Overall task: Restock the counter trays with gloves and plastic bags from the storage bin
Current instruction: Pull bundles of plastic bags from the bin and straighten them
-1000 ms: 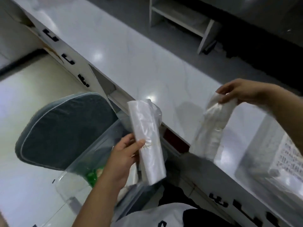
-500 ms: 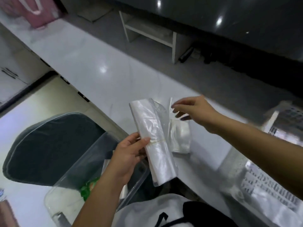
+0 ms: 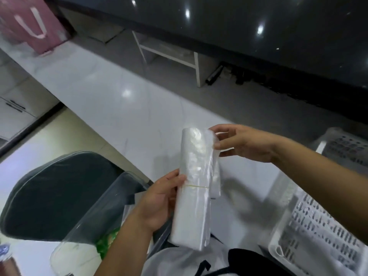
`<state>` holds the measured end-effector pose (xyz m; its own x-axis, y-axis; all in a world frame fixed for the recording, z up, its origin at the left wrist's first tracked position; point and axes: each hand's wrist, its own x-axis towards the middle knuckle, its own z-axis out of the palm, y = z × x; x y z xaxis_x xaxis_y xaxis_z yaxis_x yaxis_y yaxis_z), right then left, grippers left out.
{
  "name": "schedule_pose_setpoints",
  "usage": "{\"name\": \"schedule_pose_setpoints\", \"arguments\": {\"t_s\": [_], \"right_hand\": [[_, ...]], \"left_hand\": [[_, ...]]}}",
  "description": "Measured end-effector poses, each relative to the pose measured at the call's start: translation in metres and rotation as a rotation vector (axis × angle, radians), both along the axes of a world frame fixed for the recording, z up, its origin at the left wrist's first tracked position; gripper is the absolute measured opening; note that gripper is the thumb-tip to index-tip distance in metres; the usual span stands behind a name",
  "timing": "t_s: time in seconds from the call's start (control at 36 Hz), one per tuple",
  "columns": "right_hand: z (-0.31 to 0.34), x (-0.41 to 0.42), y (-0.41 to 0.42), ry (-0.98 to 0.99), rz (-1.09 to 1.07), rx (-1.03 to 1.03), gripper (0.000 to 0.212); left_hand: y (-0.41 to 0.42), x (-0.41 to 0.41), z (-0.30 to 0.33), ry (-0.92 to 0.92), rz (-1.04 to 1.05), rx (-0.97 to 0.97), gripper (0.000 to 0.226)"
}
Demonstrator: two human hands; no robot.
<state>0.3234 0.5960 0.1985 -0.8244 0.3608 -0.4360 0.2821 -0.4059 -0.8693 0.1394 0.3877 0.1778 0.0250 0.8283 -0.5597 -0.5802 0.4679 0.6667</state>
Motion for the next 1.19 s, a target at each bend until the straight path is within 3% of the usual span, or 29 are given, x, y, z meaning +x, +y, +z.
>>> {"name": "schedule_pose_setpoints", "arguments": {"t_s": [0.06, 0.14, 0.22, 0.31, 0.5, 0.69, 0.81, 0.97, 1.08, 1.19], "right_hand": [[0.001, 0.000, 0.007, 0.073, 0.052, -0.050, 0.055], [0.004, -0.005, 0.011, 0.138, 0.114, 0.043, 0.065], [0.007, -0.013, 0.012, 0.191, 0.188, 0.097, 0.067], [0.012, -0.020, 0.011, 0.201, 0.210, 0.159, 0.052], [0.018, -0.034, 0.011, 0.100, 0.256, 0.317, 0.019], [0.009, -0.046, 0.013, 0.006, 0.201, 0.377, 0.015], [0.003, -0.048, 0.018, -0.015, 0.181, 0.356, 0.013], [-0.005, -0.046, 0.025, -0.056, 0.222, 0.341, 0.014], [-0.006, -0.044, 0.032, -0.145, 0.250, 0.498, 0.018], [-0.013, -0.048, 0.035, -0.215, 0.104, 0.657, 0.008]], "left_hand": [[-0.001, 0.000, 0.001, -0.093, 0.033, 0.014, 0.047], [0.000, 0.001, 0.003, -0.203, 0.063, 0.001, 0.062], [0.000, 0.004, 0.003, -0.272, 0.011, -0.012, 0.053], [-0.002, 0.008, 0.001, -0.307, -0.061, 0.041, 0.029], [-0.005, 0.010, 0.000, -0.233, -0.142, -0.025, 0.040], [-0.009, 0.003, -0.002, -0.106, -0.153, -0.166, 0.052], [-0.019, -0.007, -0.004, 0.111, -0.040, -0.181, 0.052], [-0.024, -0.014, -0.005, 0.343, -0.181, -0.129, 0.043], [-0.018, -0.010, -0.010, 0.601, -0.190, -0.101, 0.042], [-0.016, 0.001, -0.012, 0.858, -0.189, -0.006, 0.058]]}}
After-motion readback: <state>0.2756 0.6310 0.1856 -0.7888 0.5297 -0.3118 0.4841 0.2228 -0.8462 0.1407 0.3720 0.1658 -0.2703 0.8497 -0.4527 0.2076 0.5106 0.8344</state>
